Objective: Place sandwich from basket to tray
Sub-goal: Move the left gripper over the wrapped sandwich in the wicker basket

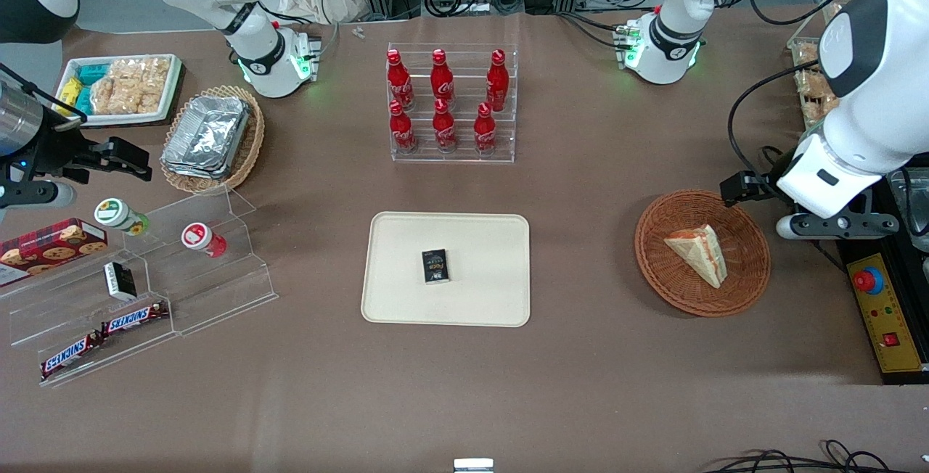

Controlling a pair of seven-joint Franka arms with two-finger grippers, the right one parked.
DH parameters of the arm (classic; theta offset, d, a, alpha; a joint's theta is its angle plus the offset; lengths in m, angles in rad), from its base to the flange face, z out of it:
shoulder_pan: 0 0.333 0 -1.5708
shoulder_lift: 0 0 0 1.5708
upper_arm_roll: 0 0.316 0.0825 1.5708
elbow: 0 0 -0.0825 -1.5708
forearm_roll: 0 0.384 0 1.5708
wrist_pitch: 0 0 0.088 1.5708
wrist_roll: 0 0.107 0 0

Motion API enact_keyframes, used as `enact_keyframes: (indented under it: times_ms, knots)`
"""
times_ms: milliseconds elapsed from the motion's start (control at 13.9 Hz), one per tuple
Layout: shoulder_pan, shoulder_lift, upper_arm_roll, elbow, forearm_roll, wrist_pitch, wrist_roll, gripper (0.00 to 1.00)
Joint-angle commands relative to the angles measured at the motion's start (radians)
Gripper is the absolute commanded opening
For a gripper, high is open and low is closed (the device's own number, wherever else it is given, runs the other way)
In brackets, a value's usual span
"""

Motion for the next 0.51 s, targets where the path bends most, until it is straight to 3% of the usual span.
enact_keyframes:
  times_ms: [0,433]
  knots:
    - [0.020,0.021,-0.018,0.028,0.026,-0.038,0.007,1.00]
    - [0.026,0.080,-0.011,0.012,0.030,-0.016,-0.044,1.00]
